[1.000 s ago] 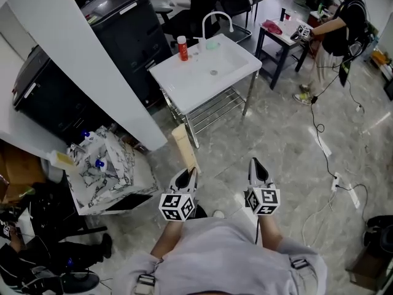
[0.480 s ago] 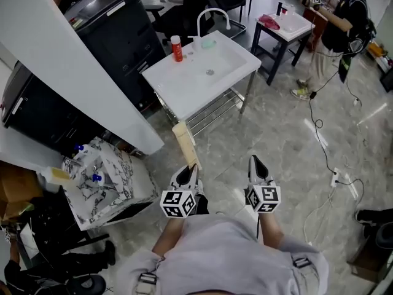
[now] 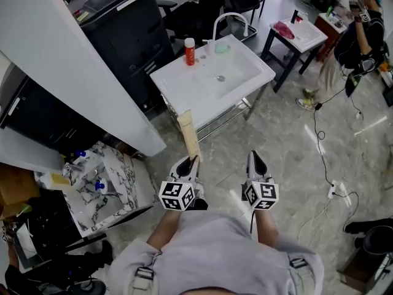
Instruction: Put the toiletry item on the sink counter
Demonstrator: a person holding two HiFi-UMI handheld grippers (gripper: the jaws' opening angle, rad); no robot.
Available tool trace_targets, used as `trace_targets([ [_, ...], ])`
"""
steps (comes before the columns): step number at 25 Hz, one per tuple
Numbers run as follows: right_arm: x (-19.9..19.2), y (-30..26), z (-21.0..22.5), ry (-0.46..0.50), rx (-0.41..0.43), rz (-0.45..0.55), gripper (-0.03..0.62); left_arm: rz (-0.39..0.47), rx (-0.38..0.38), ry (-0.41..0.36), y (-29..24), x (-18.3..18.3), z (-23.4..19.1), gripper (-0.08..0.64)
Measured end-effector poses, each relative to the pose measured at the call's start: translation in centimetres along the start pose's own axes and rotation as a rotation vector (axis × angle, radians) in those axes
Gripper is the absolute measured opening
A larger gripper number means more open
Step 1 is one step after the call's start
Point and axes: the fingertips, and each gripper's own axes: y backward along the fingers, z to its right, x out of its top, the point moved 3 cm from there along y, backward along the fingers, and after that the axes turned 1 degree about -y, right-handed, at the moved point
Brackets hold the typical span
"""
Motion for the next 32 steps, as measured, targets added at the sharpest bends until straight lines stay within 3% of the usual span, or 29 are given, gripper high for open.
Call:
trace_targets([
  [14,1.9,-9.1,-2.7,-0.012,-0.036,0.034,0.005,0.002,-0.025,-0.021,-5.2,4.7,-8.3,0.049],
  [24,2.0,-12.1,-2.2,-0.019,-0.03,0.007,0.005,-0.025,-0.006,0.001,-7.2,5.1,-10.0,0.049],
  [32,3.7,-16.9,1.4,-0.015,0.015,0.003,0.003,-0.014,0.052,0.015,-12.0,6.6,-10.5,0.049],
])
